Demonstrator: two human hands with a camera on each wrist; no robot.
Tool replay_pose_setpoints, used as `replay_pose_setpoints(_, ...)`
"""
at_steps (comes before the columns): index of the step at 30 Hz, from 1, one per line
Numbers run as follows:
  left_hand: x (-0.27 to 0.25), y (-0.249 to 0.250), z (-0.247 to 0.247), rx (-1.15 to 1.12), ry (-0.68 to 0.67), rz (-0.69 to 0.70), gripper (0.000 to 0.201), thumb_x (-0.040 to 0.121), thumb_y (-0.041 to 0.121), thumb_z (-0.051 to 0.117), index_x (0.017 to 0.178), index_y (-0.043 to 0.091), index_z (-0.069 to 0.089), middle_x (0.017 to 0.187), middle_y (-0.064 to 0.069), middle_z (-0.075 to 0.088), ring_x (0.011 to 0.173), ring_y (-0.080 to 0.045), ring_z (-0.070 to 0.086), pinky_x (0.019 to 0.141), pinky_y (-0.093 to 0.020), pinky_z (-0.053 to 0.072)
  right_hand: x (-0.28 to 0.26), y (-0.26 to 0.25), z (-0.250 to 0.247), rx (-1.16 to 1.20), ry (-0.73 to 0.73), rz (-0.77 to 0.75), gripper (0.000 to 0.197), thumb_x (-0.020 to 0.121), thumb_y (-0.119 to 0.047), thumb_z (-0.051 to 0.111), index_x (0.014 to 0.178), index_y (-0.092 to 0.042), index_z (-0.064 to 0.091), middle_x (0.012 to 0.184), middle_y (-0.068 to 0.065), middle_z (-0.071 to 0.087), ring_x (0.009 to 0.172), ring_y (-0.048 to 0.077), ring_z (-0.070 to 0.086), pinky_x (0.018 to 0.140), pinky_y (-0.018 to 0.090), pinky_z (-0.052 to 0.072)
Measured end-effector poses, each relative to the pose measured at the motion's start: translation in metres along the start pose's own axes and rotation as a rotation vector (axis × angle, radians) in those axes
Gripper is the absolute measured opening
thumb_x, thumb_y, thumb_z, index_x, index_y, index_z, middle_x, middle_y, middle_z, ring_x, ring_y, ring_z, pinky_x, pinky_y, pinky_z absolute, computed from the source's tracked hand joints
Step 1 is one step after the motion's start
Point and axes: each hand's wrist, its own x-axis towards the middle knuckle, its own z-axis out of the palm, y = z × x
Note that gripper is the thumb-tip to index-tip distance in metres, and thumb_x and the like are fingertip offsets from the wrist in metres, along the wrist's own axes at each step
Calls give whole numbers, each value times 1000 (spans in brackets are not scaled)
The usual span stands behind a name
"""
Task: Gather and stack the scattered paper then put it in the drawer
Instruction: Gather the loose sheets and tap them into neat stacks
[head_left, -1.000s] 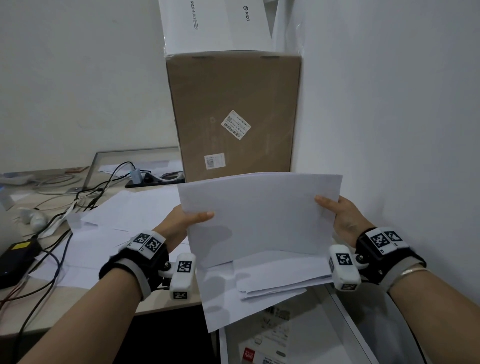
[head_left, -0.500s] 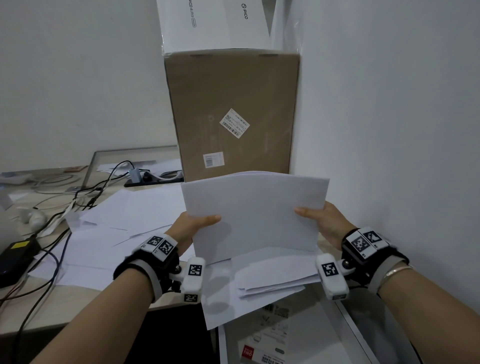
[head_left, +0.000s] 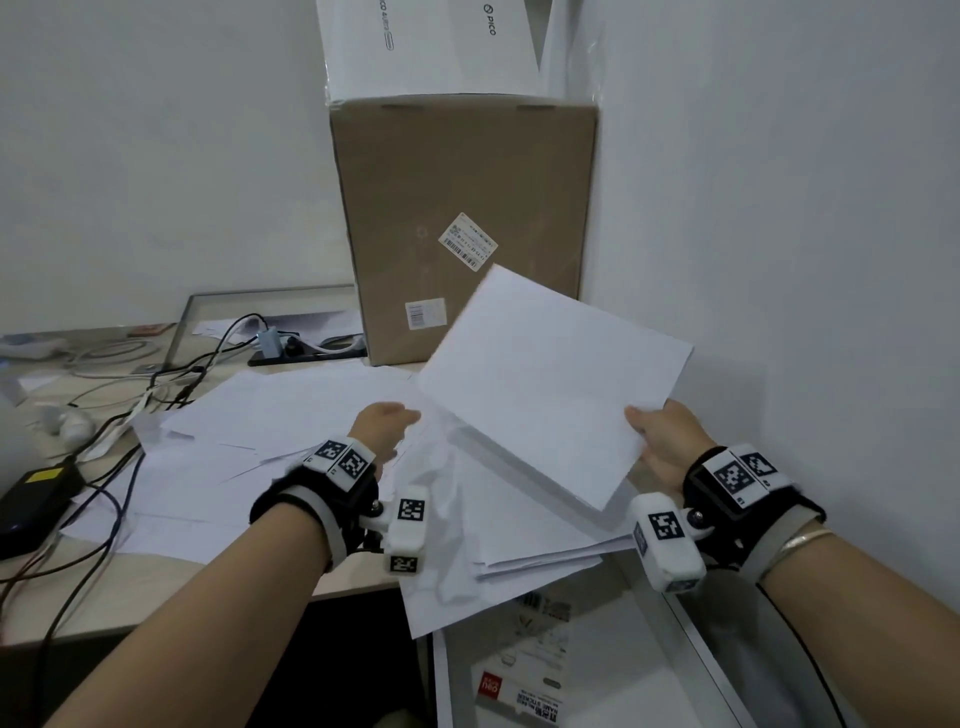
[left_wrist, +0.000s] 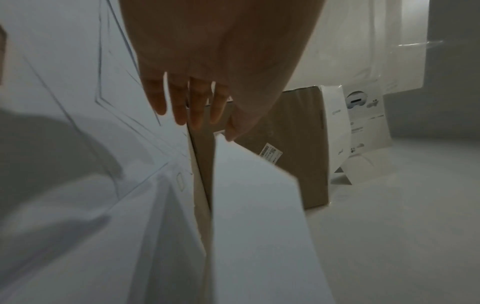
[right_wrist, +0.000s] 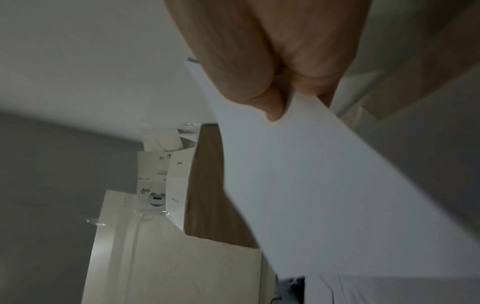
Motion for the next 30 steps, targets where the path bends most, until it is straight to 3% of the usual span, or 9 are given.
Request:
replay_pose_setpoints(4,-12,-20,15,25,-112,-212,8,96,15,53,99,9,53,105,-10,51,94,-24,48,83,-36,37,-6,21,10,-16,35,85,37,96,10,36,133,9,41,130,24,51,91,29,51,72,36,48)
replay_pose_setpoints(9,-30,-28,35,40,-165,-297,22,97,9,47,75,8,49,82,-9,44,70,-22,44,77,-37,38,-9,57,18,-130,25,167,43,93,9,39,136,10,36,138,23,44,111,37,51,64,31,53)
replay_pose_setpoints(13,-43,-28,44,-10,-200,-300,31,97,9,48,127,0,49,129,-18,43,120,-29,45,90,-44,40,-25,69,16,-258,-140,418,12,94,-6,51,104,-1,53,83,14,66,65,21,62,52,23,46)
replay_pose_setpoints(16,-42,-30,46,-74,-234,-310,9,96,4,47,98,1,55,111,-20,48,93,-31,55,84,-40,37,-39,53,5,-465,-249,422,25,94,-26,60,79,-6,57,52,4,62,35,9,54,32,15,34)
replay_pose_setpoints(18,-37,-34,49,-103,-197,-332,19,95,1,45,77,5,48,89,-13,45,72,-24,48,83,-38,37,-42,44,-8,-632,-207,317,38,91,-36,61,65,-9,57,48,1,53,37,10,45,37,16,30)
replay_pose_setpoints(23,-40,-32,57,-91,-171,-309,17,94,1,45,77,4,48,96,-14,50,86,-27,53,73,-38,45,-29,35,-32,-674,86,6,32,89,-25,60,62,-8,53,64,17,59,59,21,50,59,29,42)
replay_pose_setpoints(25,-41,-31,58,-90,-168,-310,17,93,0,45,77,4,47,85,-13,51,77,-25,53,67,-37,45,-21,33,-32,-817,77,-24,14,89,-23,58,84,-10,59,93,21,62,84,22,56,79,35,47)
replay_pose_setpoints(27,-42,-31,58,-95,-170,-310,18,94,-1,44,77,4,47,81,-12,51,74,-24,52,65,-35,45,-8,37,-34,-889,10,62,43,91,-26,58,127,-4,51,125,13,54,114,26,52,97,33,40)
replay_pose_setpoints(30,-42,-34,57,-77,-180,-308,17,94,0,45,78,4,48,82,-11,51,75,-23,52,59,-34,44,6,46,-32,-931,-125,183,45,94,-30,55,126,0,51,112,6,49,103,23,50,89,31,41)
